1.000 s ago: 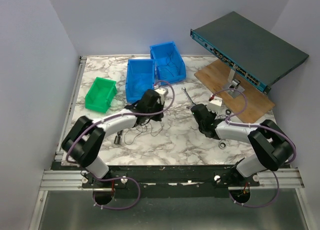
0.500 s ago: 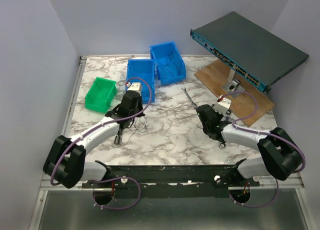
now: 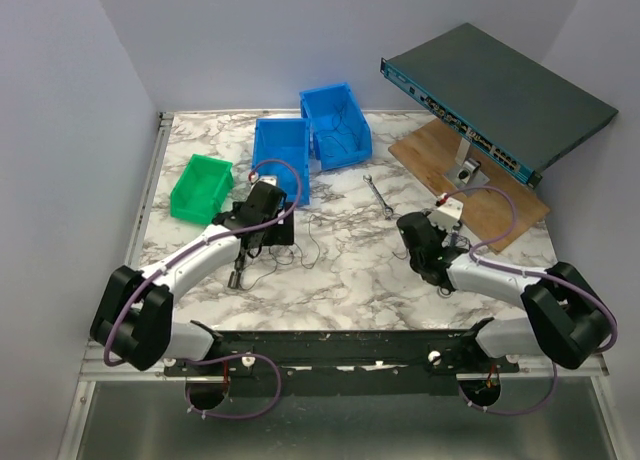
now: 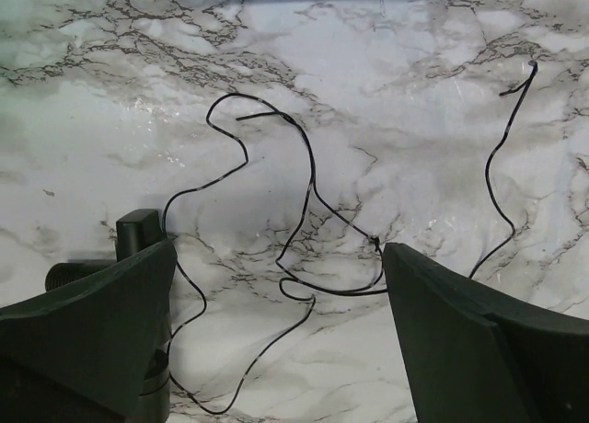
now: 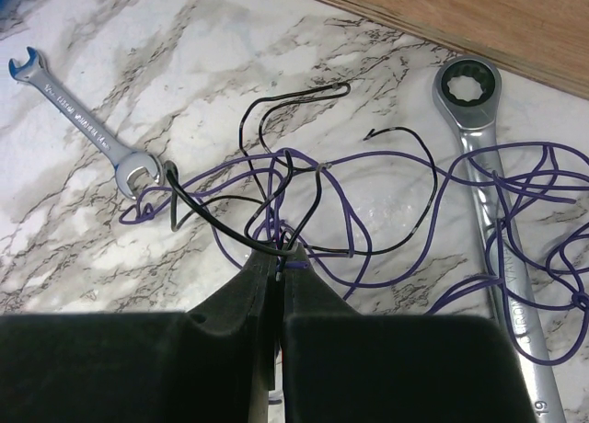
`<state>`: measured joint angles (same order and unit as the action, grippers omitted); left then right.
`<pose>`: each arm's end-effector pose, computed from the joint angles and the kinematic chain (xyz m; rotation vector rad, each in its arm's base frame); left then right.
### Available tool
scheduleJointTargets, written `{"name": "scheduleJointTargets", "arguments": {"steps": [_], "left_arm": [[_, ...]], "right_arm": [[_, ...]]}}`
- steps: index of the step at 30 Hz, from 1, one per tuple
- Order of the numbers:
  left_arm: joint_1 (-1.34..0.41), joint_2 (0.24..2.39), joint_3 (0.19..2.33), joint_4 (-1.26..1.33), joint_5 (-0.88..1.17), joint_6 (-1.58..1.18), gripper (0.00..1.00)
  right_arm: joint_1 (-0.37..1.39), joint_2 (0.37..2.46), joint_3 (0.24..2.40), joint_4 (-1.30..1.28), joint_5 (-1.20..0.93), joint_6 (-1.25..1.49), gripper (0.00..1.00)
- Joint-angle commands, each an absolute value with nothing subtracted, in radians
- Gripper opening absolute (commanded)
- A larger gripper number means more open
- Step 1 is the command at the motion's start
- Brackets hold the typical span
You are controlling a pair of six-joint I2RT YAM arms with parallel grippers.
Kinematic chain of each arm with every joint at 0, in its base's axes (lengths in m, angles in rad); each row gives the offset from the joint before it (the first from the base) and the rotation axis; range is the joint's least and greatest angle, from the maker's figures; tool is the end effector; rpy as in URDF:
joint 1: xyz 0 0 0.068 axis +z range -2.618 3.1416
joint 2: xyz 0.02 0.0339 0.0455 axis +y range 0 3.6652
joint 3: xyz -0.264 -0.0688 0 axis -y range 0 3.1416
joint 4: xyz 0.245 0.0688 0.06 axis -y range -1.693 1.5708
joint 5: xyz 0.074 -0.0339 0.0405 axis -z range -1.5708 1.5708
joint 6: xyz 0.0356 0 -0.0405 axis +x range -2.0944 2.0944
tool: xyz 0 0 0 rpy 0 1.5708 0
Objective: Untangle the cables
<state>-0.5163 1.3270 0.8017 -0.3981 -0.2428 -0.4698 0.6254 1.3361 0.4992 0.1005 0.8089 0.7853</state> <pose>0.2336 -0.1228 0.2122 -0.0434 2.4601 -0.1262 0.2099 0.1198 0.1623 0.5427 1.9808 -0.0778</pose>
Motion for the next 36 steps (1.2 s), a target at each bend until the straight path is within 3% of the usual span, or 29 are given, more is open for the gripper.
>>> {"name": "scheduleJointTargets", "arguments": {"steps": [1, 9, 14, 17, 23, 25, 36], "left_arm": [[-0.511, 1.396, 0.912, -0.519, -0.231, -0.495, 0.99], [-0.484, 1.58, 0.991, -0.528, -0.1, -0.521, 0.98], [-0.458, 1.615, 0.96, -0.501, -0.07, -0.528, 0.87], [-0.441, 1.622, 0.924, -0.453, -0.03, -0.535, 0.69], [-0.426, 1.593, 0.826, -0.32, 0.073, -0.546, 0.12], [-0.428, 1.558, 0.798, -0.294, 0.074, -0.553, 0.0], [-0.575, 1.305, 0.866, -0.431, -0.06, -0.549, 0.0]], "right_arm": [[0.624, 1.303, 0.477, 0.141, 0.785, 0.766, 0.07], [0.623, 1.264, 0.453, 0.162, 0.776, 0.757, 0.06], [0.624, 1.244, 0.442, 0.169, 0.776, 0.756, 0.06], [0.624, 1.241, 0.439, 0.171, 0.774, 0.755, 0.07], [0.624, 1.235, 0.434, 0.174, 0.773, 0.755, 0.06], [0.624, 1.228, 0.429, 0.174, 0.775, 0.755, 0.06], [0.624, 1.217, 0.422, 0.186, 0.777, 0.747, 0.06]]}}
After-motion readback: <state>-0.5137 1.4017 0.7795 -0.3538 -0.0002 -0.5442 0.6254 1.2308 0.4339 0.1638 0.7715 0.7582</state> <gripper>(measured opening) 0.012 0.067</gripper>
